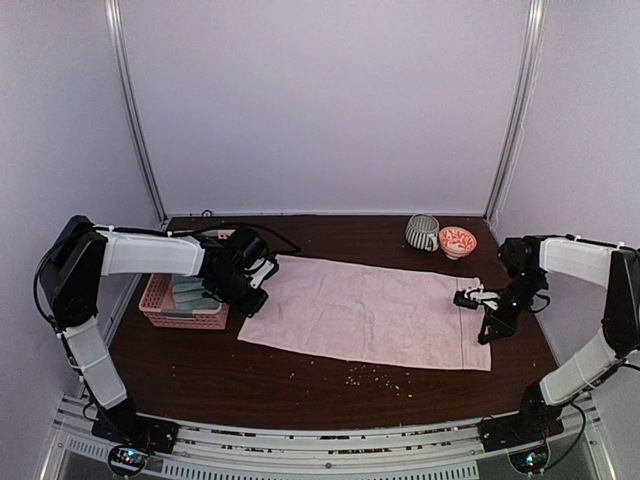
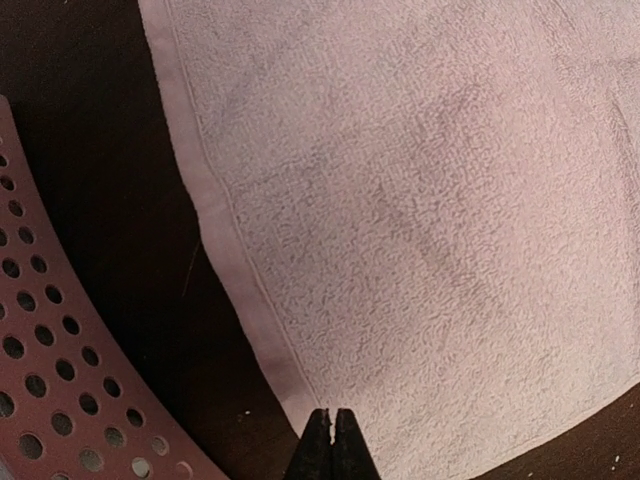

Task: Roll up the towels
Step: Adjust the towel at the center of the board.

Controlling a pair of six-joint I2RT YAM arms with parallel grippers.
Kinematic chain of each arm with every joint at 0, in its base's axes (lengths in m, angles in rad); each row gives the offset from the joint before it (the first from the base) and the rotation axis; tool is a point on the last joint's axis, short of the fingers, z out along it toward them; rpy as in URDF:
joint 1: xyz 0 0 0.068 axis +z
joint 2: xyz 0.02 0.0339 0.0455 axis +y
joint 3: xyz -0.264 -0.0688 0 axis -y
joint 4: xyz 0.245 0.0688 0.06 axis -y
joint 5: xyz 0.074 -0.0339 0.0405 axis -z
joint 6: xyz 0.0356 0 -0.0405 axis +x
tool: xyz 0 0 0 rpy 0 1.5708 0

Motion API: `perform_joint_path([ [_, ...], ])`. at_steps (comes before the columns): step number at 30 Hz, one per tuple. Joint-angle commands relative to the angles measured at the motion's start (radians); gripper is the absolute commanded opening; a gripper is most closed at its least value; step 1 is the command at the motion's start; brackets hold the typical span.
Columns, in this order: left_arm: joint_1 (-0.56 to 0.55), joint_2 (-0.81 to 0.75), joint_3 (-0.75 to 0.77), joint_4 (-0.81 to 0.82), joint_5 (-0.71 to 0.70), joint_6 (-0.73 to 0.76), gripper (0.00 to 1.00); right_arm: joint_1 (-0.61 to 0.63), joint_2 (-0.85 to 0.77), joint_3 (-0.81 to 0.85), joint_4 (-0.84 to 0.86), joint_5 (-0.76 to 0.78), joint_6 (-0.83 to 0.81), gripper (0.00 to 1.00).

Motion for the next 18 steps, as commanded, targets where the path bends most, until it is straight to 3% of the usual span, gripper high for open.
perform_joint_path([
  [1,-0.009,0.018,-0.008,-0.011,-0.010,0.020,0.00,0.034,0.060,-0.016,0.030,0.091,0.014,0.09],
  [18,-0.033,0.060,-0.033,-0.017,-0.013,0.008,0.00,0.056,0.051,-0.123,0.169,0.155,0.088,0.05],
])
